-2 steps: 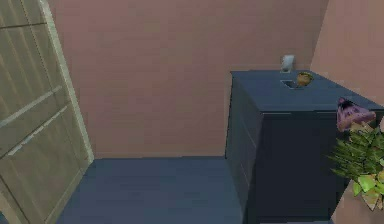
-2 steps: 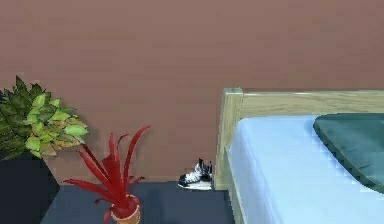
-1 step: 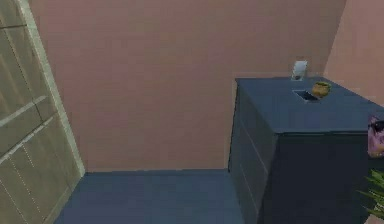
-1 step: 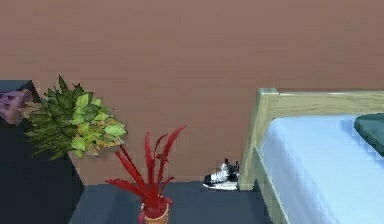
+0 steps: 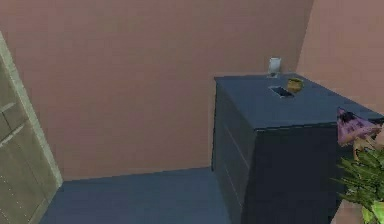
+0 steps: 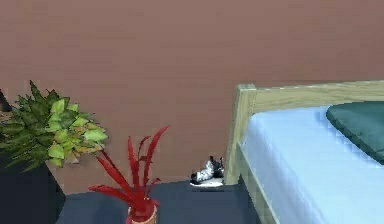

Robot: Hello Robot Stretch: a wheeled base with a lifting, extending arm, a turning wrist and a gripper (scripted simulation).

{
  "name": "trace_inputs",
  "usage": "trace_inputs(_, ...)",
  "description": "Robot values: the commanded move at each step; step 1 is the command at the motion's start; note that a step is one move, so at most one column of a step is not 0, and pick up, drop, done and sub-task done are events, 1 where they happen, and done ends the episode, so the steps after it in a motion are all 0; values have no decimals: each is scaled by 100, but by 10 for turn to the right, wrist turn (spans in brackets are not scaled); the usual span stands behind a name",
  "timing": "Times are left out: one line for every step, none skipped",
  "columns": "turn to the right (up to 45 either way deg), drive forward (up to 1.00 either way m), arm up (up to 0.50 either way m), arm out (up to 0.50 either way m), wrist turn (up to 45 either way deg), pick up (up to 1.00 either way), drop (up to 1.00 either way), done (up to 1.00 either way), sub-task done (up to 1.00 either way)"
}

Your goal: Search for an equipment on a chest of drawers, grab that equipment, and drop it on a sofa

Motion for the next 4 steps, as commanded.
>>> trace_inputs(0, 25, 0, 0, 0, 0, 0, 0, 0)
trace_inputs(-450, 0, 0, 0, 0, 0, 0, 0, 0)
trace_inputs(-150, 0, 0, 0, 0, 0, 0, 0, 0)
trace_inputs(450, 0, 0, 0, 0, 0, 0, 0, 0)
